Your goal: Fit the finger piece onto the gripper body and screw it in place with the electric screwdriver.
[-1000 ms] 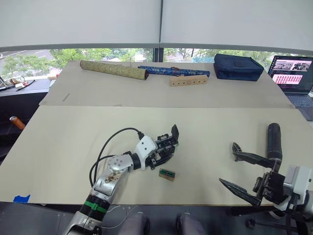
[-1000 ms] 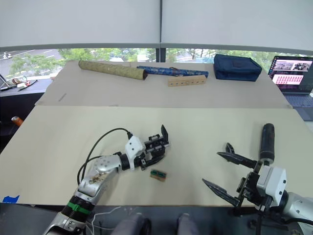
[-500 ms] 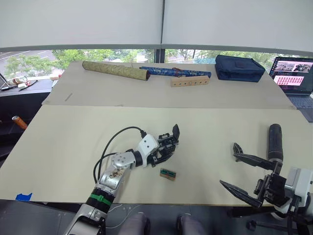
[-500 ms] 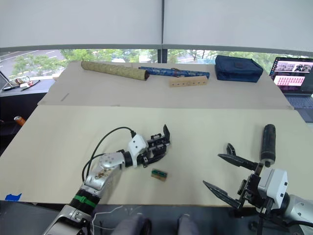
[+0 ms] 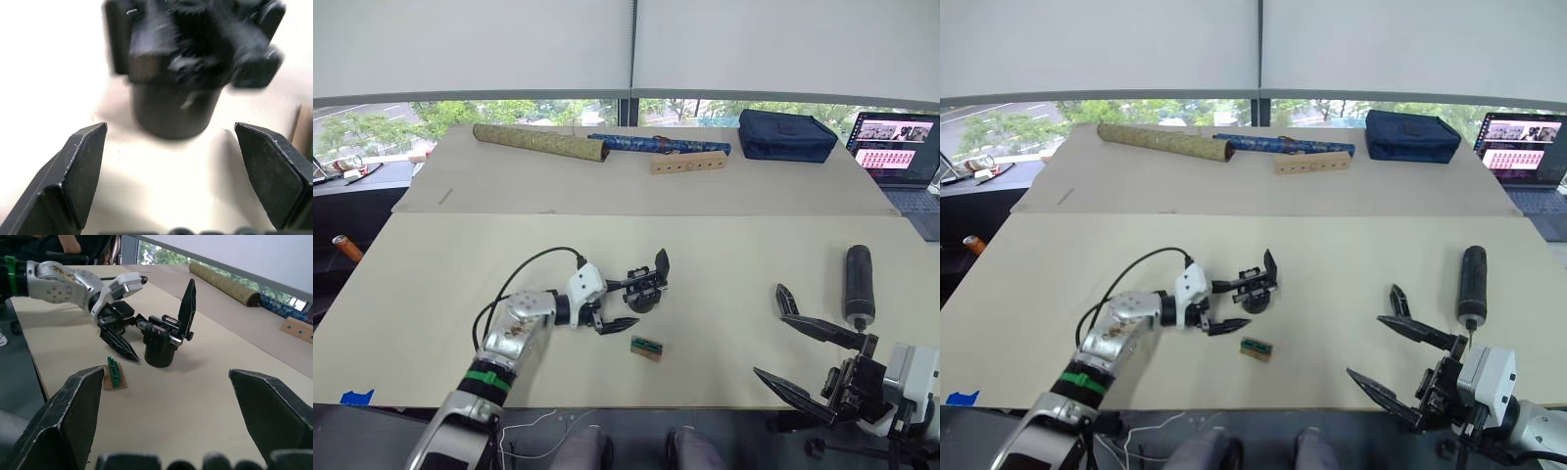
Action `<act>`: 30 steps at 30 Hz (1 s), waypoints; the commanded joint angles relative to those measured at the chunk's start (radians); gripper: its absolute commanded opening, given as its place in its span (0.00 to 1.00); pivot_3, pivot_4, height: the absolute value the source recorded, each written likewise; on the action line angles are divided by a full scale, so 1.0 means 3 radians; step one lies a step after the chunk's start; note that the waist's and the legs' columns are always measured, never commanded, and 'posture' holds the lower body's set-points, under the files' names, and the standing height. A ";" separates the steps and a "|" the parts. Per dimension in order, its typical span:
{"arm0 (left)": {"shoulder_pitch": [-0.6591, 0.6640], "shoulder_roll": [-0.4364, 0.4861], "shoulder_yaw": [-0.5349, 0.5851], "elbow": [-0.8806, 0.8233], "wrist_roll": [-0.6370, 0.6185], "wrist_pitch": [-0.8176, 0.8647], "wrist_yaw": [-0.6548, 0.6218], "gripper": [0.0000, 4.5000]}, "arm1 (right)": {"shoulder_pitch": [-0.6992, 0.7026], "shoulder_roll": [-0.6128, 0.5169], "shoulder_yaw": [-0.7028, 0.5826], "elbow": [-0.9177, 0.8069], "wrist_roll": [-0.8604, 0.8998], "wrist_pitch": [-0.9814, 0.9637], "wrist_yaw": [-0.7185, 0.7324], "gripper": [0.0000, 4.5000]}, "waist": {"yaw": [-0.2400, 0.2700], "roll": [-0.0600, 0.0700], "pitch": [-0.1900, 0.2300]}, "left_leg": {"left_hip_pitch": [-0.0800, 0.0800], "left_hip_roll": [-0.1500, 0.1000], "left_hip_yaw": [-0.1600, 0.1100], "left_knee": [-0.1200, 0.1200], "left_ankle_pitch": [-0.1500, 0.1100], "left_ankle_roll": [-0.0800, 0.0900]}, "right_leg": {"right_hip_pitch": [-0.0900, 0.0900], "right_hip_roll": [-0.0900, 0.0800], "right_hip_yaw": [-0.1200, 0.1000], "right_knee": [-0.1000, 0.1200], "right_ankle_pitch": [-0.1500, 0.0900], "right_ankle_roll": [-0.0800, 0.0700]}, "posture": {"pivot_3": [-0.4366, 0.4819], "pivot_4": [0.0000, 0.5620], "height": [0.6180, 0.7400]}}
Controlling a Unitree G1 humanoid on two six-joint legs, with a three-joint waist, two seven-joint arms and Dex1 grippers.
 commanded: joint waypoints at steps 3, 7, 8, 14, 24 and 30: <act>-0.0515 -0.0155 -0.0057 0.0821 0.0051 -0.0600 -0.0617 0.98 | -0.0016 0.0019 -0.0058 -0.0034 0.0000 -0.0132 0.0056 1.00 | 0.0007 -0.0001 0.0001 | -0.0007 -0.0004 0.0000 0.0009 -0.0002 0.0004 | -0.0001 0.0002 -0.0008 -0.0001 0.0000 0.0001 | 0.48 0.27 1.00; -0.0793 -0.0309 -0.0058 0.1371 0.0140 -0.0953 -0.0846 0.98 | -0.0051 0.0011 -0.0057 0.0007 -0.0014 -0.0154 0.0090 1.00 | -0.0007 -0.0002 0.0001 | -0.0014 -0.0005 0.0004 0.0029 -0.0009 0.0016 | 0.0001 0.0005 -0.0010 0.0000 0.0000 0.0002 | 0.48 0.27 1.00; -0.0872 -0.0366 -0.0050 0.1503 0.0159 -0.1034 -0.0869 0.98 | -0.0058 0.0007 -0.0067 0.0019 -0.0015 -0.0164 0.0100 1.00 | -0.0007 -0.0002 0.0001 | -0.0014 -0.0005 0.0005 0.0031 -0.0010 0.0018 | 0.0002 0.0004 -0.0009 -0.0001 0.0000 0.0004 | 0.48 0.27 1.00; -0.1130 -0.0533 0.0023 0.2016 0.0289 -0.1316 -0.0790 0.98 | -0.0003 0.0020 -0.0106 0.0019 -0.0033 -0.0195 0.0106 1.00 | -0.0005 -0.0004 0.0003 | -0.0016 -0.0006 0.0005 0.0036 -0.0013 0.0022 | 0.0003 0.0004 -0.0009 -0.0001 0.0002 0.0007 | 0.48 0.27 1.00; -0.0895 -0.0572 0.0290 0.1688 0.0177 -0.1024 -0.0589 0.51 | 0.0038 0.0068 -0.0073 0.0020 -0.0091 -0.0244 0.0065 1.00 | -0.0011 -0.0004 0.0003 | -0.0017 -0.0005 0.0005 0.0037 -0.0013 0.0022 | 0.0001 0.0004 -0.0008 0.0004 0.0001 0.0009 | 0.48 0.27 1.00; -0.0177 -0.0570 0.0363 0.0190 0.0214 -0.0432 0.0196 0.51 | -0.0085 0.0127 0.0083 0.0111 -0.0172 -0.0282 0.0060 1.00 | -0.0017 -0.0004 0.0003 | -0.0016 0.0000 0.0005 0.0034 -0.0013 0.0021 | -0.0004 0.0002 0.0000 0.0009 0.0001 0.0009 | 0.48 0.27 1.00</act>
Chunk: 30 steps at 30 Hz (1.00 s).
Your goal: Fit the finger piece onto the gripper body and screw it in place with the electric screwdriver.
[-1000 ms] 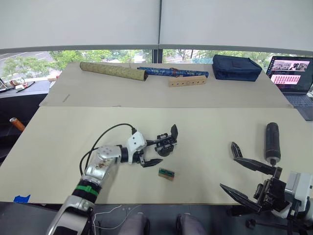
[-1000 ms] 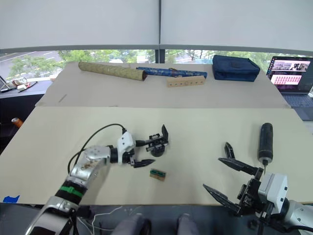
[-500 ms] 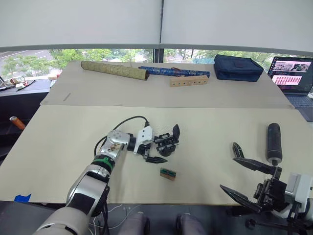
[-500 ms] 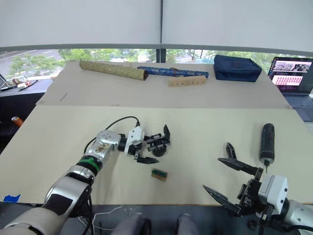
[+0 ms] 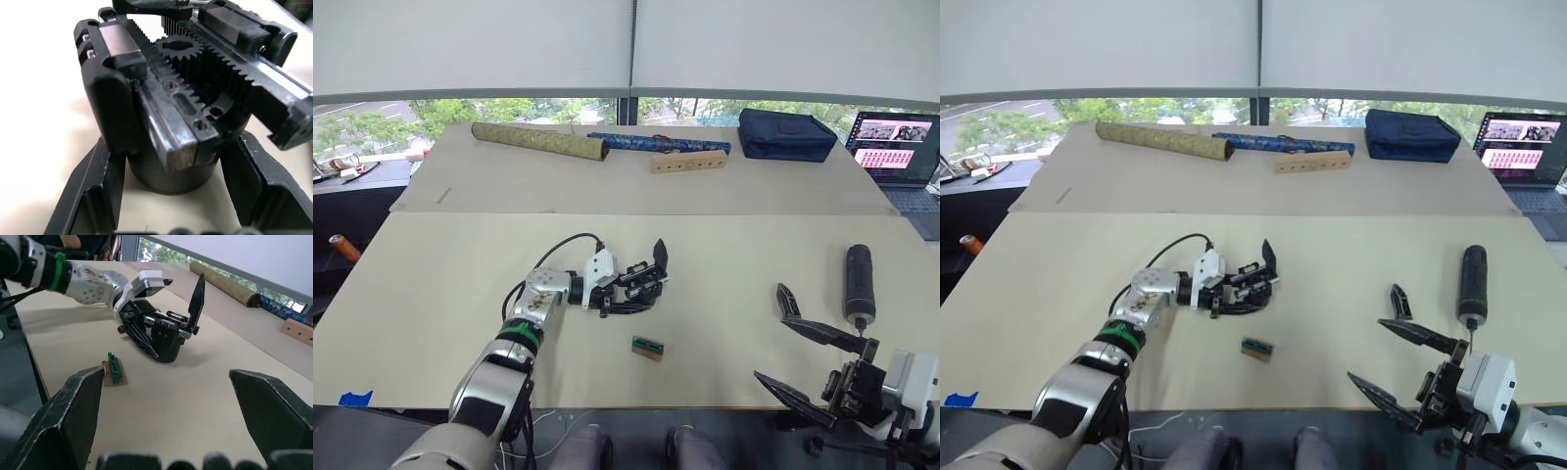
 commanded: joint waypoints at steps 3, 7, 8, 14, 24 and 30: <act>0.0569 -0.0079 0.0057 -0.1456 0.0126 0.0588 0.0945 0.51 | -0.0119 0.0017 0.0093 0.0063 -0.0025 -0.0112 0.0015 1.00 | 0.0011 0.0001 0.0001 | 0.0000 0.0000 -0.0001 -0.0001 0.0000 -0.0001 | -0.0002 -0.0005 0.0003 0.0001 0.0000 0.0000 | 0.48 0.27 1.00; 0.0886 -0.0145 -0.0066 -0.2125 0.0210 0.1110 0.1305 0.51 | -0.0192 -0.0026 0.0122 0.0124 -0.0003 -0.0093 0.0064 1.00 | 0.0035 0.0002 0.0001 | -0.0001 -0.0001 -0.0004 0.0000 0.0000 -0.0002 | -0.0001 -0.0009 0.0002 -0.0002 0.0000 0.0000 | 0.48 0.27 1.00; 0.0931 -0.0154 -0.0100 -0.2212 0.0240 0.1189 0.1372 0.51 | -0.0210 -0.0036 0.0124 0.0140 0.0003 -0.0088 0.0078 1.00 | 0.0040 0.0002 0.0001 | -0.0001 -0.0001 -0.0004 -0.0001 0.0000 -0.0003 | -0.0001 -0.0009 0.0002 -0.0001 0.0000 0.0000 | 0.48 0.27 1.00; 0.0964 -0.0200 -0.0227 -0.2297 0.0272 0.1322 0.1563 0.51 | -0.0260 -0.0075 0.0111 0.0203 0.0030 -0.0071 0.0154 1.00 | 0.0037 0.0002 0.0001 | -0.0001 -0.0002 -0.0004 -0.0001 0.0000 -0.0004 | -0.0001 -0.0009 0.0002 -0.0001 0.0000 0.0000 | 0.48 0.27 1.00; 0.1012 -0.0085 -0.0242 -0.2152 0.0233 0.1251 0.1534 0.92 | -0.0260 -0.0075 0.0077 0.0209 0.0036 -0.0079 0.0158 1.00 | 0.0032 0.0003 0.0001 | 0.0001 -0.0001 -0.0004 -0.0003 0.0000 -0.0005 | 0.0000 -0.0017 0.0002 -0.0003 0.0000 -0.0001 | 0.48 0.27 1.00; 0.1016 0.0135 -0.0148 -0.2067 0.0128 0.1212 0.1366 1.00 | -0.0217 -0.0036 0.0083 0.0201 0.0015 -0.0109 0.0130 1.00 | 0.0025 0.0003 0.0000 | 0.0002 0.0000 -0.0004 -0.0003 0.0000 -0.0006 | 0.0000 -0.0018 0.0002 -0.0003 0.0000 -0.0001 | 0.48 0.27 1.00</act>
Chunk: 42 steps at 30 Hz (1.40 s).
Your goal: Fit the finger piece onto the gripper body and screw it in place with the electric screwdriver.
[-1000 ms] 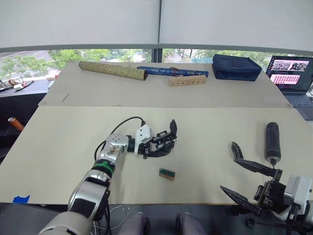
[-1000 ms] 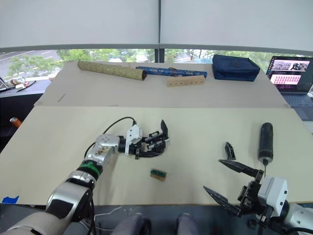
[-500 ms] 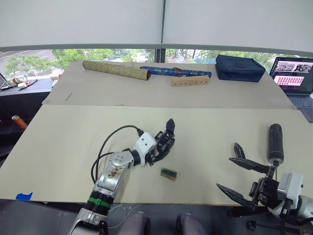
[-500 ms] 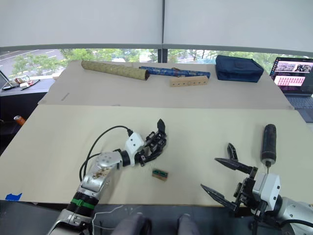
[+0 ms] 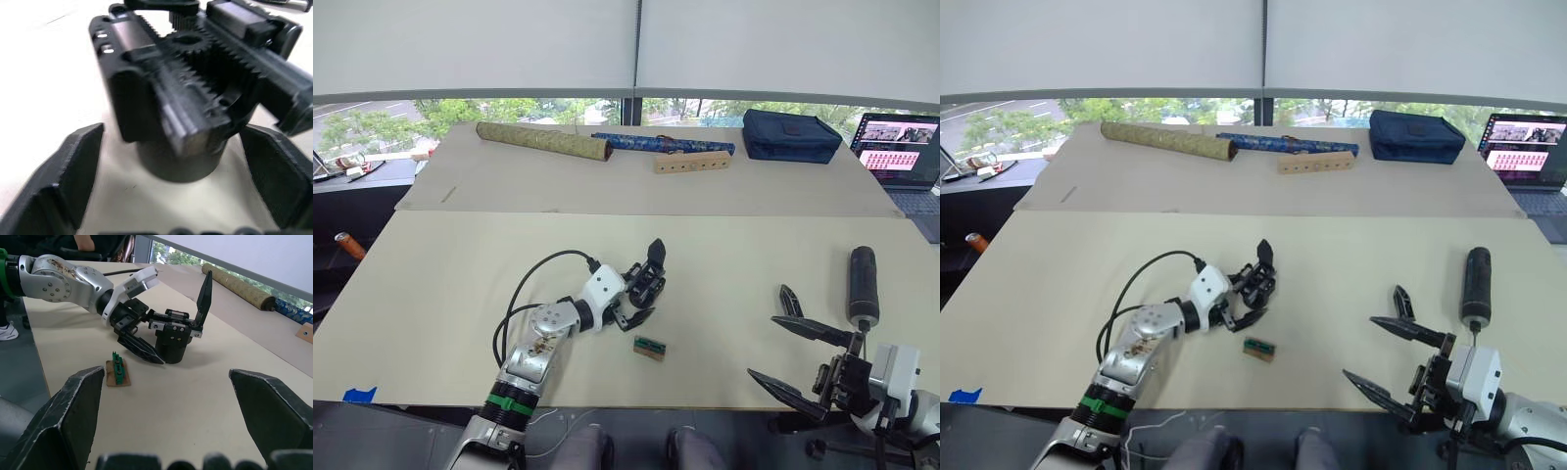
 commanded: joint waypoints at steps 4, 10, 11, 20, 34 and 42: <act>-0.0102 0.0311 0.0134 0.0240 -0.0329 -0.0205 -0.0578 1.00 | 0.0041 0.0037 -0.0060 -0.0045 0.0037 -0.0096 -0.0018 1.00 | -0.0003 0.0001 0.0000 | 0.0001 0.0000 0.0000 0.0000 0.0000 0.0000 | 0.0000 -0.0001 0.0000 0.0000 0.0000 0.0000 | 0.48 0.27 1.00; -0.0469 0.0502 0.0105 0.0946 -0.0471 -0.0584 -0.1251 1.00 | 0.0050 0.0039 -0.0061 -0.0041 0.0028 -0.0097 -0.0029 1.00 | -0.0006 0.0003 -0.0001 | 0.0005 -0.0001 0.0000 -0.0001 0.0000 -0.0001 | 0.0002 0.0005 -0.0004 0.0002 0.0000 -0.0001 | 0.48 0.27 1.00; -0.0562 0.0480 0.0111 0.1104 -0.0475 -0.0679 -0.1312 1.00 | 0.0051 0.0038 -0.0060 -0.0043 0.0026 -0.0096 -0.0032 1.00 | 0.0003 0.0003 -0.0001 | 0.0005 -0.0001 -0.0001 0.0000 0.0000 -0.0001 | 0.0002 0.0006 -0.0004 0.0000 0.0000 -0.0001 | 0.48 0.27 1.00; -0.1480 0.0150 0.0002 0.2672 -0.0212 -0.1770 -0.1829 1.00 | 0.0098 0.0035 -0.0089 -0.0090 0.0021 -0.0090 -0.0073 1.00 | -0.0001 0.0001 0.0000 | -0.0002 -0.0008 0.0000 0.0002 0.0000 0.0002 | 0.0003 0.0011 -0.0010 -0.0003 0.0000 0.0000 | 0.48 0.27 1.00; -0.1859 -0.0067 0.0105 0.3584 0.0025 -0.2356 -0.1914 0.60 | 0.0346 0.0118 -0.0157 -0.0259 -0.0031 -0.0159 -0.0237 1.00 | -0.0013 -0.0001 0.0001 | -0.0002 -0.0007 0.0003 0.0007 -0.0002 0.0007 | 0.0006 0.0017 -0.0011 0.0000 0.0000 0.0002 | 0.48 0.27 1.00; -0.1419 -0.0163 0.0269 0.2749 -0.0147 -0.1800 -0.1628 0.51 | 0.0386 0.0134 -0.0142 -0.0257 -0.0042 -0.0222 -0.0259 1.00 | -0.0022 0.0000 0.0000 | 0.0001 -0.0006 0.0002 0.0007 -0.0002 0.0007 | 0.0004 0.0016 -0.0009 0.0010 -0.0003 0.0005 | 0.48 0.27 1.00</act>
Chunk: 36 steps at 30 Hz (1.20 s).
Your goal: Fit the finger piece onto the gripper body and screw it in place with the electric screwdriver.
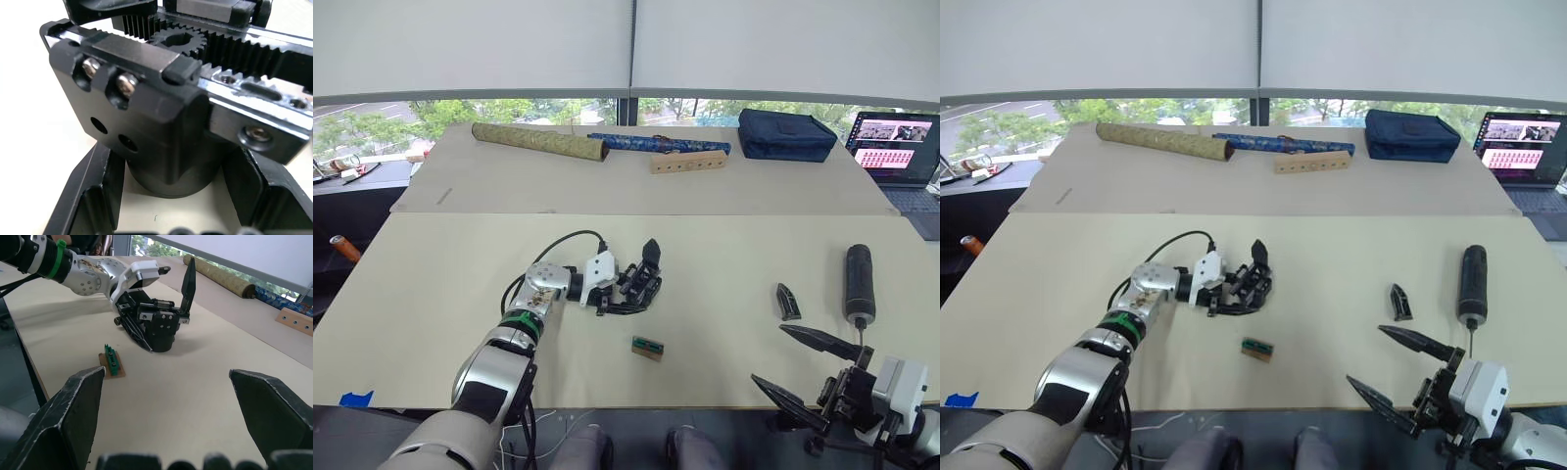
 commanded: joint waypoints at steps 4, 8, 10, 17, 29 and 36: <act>0.0755 -0.0098 -0.0013 -0.1834 -0.0112 0.1071 0.0684 0.51 | -0.0088 0.0015 -0.0021 -0.0073 0.0004 -0.0121 -0.0046 1.00 | 0.0006 0.0000 0.0000 | 0.0000 0.0000 -0.0001 0.0000 -0.0001 0.0001 | -0.0001 -0.0003 0.0006 0.0002 -0.0001 0.0002 | 0.48 0.27 1.00; 0.1097 -0.0144 -0.0089 -0.2699 -0.0010 0.1726 0.1186 0.51 | -0.0164 0.0006 0.0061 -0.0044 -0.0008 -0.0110 -0.0039 1.00 | 0.0022 0.0000 0.0000 | -0.0002 0.0000 -0.0001 0.0001 -0.0002 0.0001 | -0.0005 -0.0006 0.0010 0.0006 -0.0004 0.0005 | 0.48 0.27 1.00; 0.1163 -0.0164 -0.0162 -0.2913 0.0049 0.1921 0.1349 0.51 | -0.0209 -0.0011 0.0082 -0.0033 -0.0001 -0.0089 -0.0034 1.00 | 0.0025 0.0000 0.0000 | -0.0002 0.0000 -0.0001 0.0001 -0.0002 0.0000 | -0.0005 -0.0006 0.0010 0.0006 -0.0004 0.0004 | 0.48 0.27 1.00; 0.1272 -0.0204 -0.0342 -0.2952 0.0172 0.1936 0.1629 0.51 | -0.0282 -0.0064 0.0104 -0.0005 0.0014 -0.0055 -0.0031 1.00 | 0.0023 0.0000 0.0000 | 0.0000 0.0000 -0.0001 -0.0001 0.0000 -0.0003 | -0.0005 -0.0006 0.0011 0.0007 -0.0004 0.0004 | 0.48 0.27 1.00; 0.1159 0.0018 -0.0429 -0.2505 0.0218 0.1676 0.1538 0.51 | -0.0226 -0.0072 0.0076 -0.0001 0.0011 -0.0052 -0.0040 1.00 | 0.0020 0.0001 0.0000 | 0.0006 0.0000 -0.0001 -0.0002 0.0000 -0.0004 | -0.0001 -0.0015 0.0011 0.0007 -0.0004 0.0003 | 0.48 0.27 1.00; 0.1237 0.0181 -0.0323 -0.2545 0.0067 0.1650 0.1412 0.98 | -0.0171 -0.0103 0.0033 -0.0092 0.0073 0.0013 -0.0074 1.00 | 0.0006 0.0002 -0.0001 | 0.0007 0.0002 -0.0001 -0.0007 0.0000 -0.0005 | -0.0003 -0.0014 0.0011 0.0008 -0.0004 0.0003 | 0.48 0.27 1.00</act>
